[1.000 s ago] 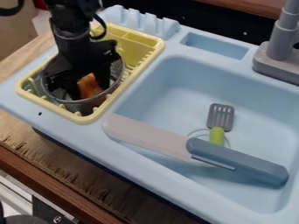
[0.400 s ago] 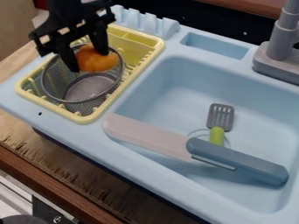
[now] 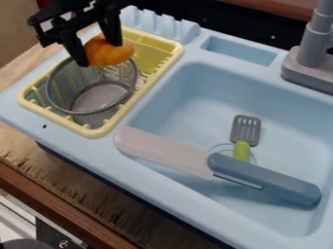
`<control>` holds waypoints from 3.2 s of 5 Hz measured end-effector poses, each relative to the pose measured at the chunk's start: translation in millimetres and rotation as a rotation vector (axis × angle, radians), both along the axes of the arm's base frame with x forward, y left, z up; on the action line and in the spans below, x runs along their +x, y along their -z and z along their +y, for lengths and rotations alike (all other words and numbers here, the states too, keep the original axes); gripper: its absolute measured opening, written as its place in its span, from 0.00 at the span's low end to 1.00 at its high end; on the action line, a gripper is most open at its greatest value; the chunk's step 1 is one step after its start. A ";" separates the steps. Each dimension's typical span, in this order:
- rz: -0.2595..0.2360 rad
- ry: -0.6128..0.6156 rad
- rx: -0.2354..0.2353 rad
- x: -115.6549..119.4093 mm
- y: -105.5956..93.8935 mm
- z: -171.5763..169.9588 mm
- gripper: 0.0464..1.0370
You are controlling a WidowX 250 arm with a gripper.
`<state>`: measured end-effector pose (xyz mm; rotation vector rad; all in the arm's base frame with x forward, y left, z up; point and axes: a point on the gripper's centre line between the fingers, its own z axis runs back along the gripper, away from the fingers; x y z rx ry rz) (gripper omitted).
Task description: Shrimp moved from the basket to the right side of the sink
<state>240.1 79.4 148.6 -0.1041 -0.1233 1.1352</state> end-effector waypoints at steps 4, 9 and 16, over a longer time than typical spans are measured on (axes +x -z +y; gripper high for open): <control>-0.073 0.632 -0.017 33.6 -9.9 -115.0 0.57; -0.163 1.034 -0.017 30.4 55.4 -175.8 0.57; -0.193 1.019 -0.009 44.7 54.8 -195.2 0.96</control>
